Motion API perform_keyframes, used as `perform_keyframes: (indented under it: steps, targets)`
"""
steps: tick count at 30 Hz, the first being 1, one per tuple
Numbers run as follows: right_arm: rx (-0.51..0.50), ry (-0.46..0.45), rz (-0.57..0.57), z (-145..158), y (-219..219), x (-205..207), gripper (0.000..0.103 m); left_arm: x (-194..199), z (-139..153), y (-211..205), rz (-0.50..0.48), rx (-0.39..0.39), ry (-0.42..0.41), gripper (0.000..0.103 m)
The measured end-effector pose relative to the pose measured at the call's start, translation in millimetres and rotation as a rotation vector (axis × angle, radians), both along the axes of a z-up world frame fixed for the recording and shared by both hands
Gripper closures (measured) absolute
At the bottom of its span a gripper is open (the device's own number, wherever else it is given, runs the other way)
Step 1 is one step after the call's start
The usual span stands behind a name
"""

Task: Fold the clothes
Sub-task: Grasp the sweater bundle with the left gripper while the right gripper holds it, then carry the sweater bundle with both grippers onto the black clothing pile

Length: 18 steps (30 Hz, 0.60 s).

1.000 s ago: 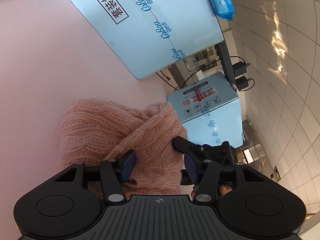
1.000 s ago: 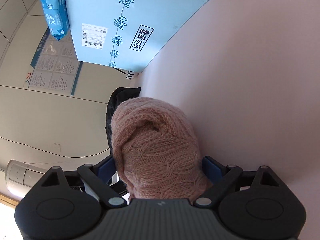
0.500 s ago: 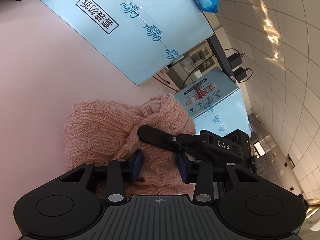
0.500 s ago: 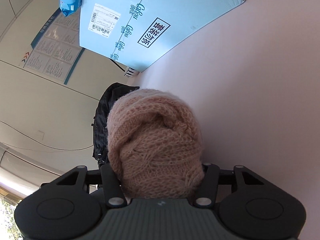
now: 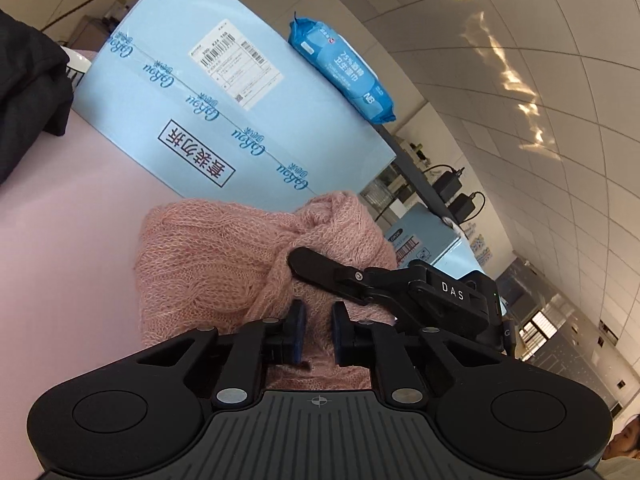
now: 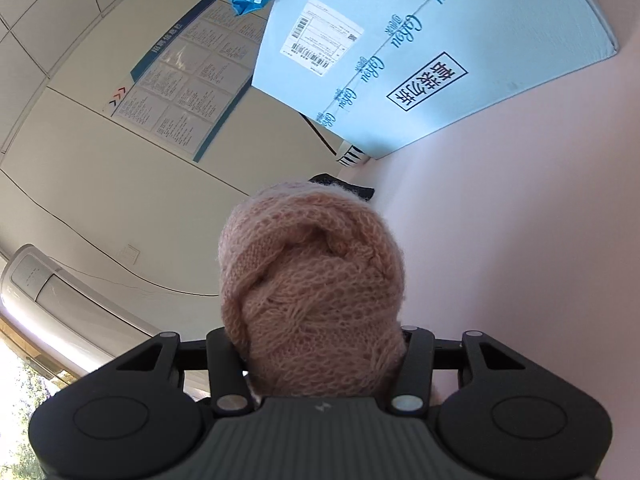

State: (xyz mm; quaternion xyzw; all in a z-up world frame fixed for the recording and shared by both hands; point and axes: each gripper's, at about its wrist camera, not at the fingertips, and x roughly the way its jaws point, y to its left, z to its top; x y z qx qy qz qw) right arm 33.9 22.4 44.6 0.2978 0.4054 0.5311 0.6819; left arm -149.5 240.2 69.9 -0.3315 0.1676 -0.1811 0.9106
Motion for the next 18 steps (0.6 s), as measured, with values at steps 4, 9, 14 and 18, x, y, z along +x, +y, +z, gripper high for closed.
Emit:
perform_keyframes:
  steps: [4,9,14,18]
  targets:
    - [0.099,-0.036,0.061,17,48,-2,0.052,-25,21,41,0.095,0.038,-0.055,0.09]
    - [0.192,-0.098,0.175,32,126,9,0.052,-47,51,98,0.255,0.111,-0.076,0.09]
    - [0.26,-0.136,0.262,46,223,16,0.051,-43,61,147,0.429,0.182,-0.023,0.09]
    - [0.189,-0.111,0.237,32,283,27,0.05,-19,37,193,0.486,0.152,0.071,0.09]
